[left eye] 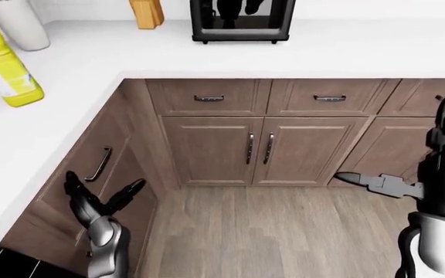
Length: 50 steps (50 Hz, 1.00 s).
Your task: Close the right drawer.
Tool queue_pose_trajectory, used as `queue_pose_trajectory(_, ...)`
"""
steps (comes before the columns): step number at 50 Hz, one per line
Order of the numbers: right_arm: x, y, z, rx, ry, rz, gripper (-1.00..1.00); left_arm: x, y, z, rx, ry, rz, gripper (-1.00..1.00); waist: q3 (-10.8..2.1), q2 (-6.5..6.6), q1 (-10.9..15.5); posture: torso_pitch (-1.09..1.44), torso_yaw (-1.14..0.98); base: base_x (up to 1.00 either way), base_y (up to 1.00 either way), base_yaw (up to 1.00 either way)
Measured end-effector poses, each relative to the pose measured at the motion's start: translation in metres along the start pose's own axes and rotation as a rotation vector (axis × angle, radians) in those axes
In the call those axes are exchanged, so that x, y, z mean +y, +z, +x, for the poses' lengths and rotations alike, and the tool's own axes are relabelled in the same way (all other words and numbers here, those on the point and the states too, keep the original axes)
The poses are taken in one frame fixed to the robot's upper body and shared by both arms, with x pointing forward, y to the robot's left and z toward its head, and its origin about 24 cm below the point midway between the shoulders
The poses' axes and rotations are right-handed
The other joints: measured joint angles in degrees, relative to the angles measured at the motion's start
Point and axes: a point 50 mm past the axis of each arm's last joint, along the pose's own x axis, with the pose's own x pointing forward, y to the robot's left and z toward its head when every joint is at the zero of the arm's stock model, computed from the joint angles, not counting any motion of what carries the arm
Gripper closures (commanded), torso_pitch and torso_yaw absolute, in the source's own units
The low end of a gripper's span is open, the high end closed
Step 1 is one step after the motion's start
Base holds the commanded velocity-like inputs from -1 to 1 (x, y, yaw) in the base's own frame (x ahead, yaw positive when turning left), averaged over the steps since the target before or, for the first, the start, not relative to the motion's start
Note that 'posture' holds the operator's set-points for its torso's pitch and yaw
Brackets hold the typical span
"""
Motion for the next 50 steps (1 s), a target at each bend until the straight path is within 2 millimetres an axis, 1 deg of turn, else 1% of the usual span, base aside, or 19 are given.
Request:
queue_pose_trajectory(10, 0.0, -0.003, -0.001, 0.005, 0.001, -0.002, -1.0, 0.011, 0.003, 0.008, -0.005, 0.044, -0.005, -1.0, 0.13, -0.11, -0.2, 0.0, 0.0, 0.0, 0.0, 0.0)
queue_pose_trajectory(20, 0.001, 0.003, 0.001, -0.006, 0.002, 0.0, -1.0, 0.025, 0.006, 0.016, -0.008, 0.094, -0.006, -1.0, 0.26, -0.31, -0.2, 0.0, 0.0, 0.0, 0.0, 0.0)
queue_pose_trajectory(32, 0.002, 0.0, 0.0, 0.001, 0.006, 0.001, -1.0, 0.039, 0.008, 0.021, -0.015, 0.137, -0.003, -1.0, 0.71, -0.61, -0.1, 0.0, 0.0, 0.0, 0.0, 0.0)
queue_pose_trajectory(40, 0.001, 0.0, 0.0, -0.002, 0.004, -0.003, -1.0, 0.049, 0.011, 0.027, -0.017, 0.17, -0.007, -1.0, 0.97, -0.66, -0.6, 0.0, 0.0, 0.0, 0.0, 0.0)
queue_pose_trajectory(50, 0.001, 0.0, 0.0, -0.002, 0.003, -0.002, -1.0, 0.052, 0.013, 0.028, -0.025, 0.188, -0.015, -1.0, 1.01, -0.68, -1.0, 0.0, 0.0, 0.0, 0.0, 0.0)
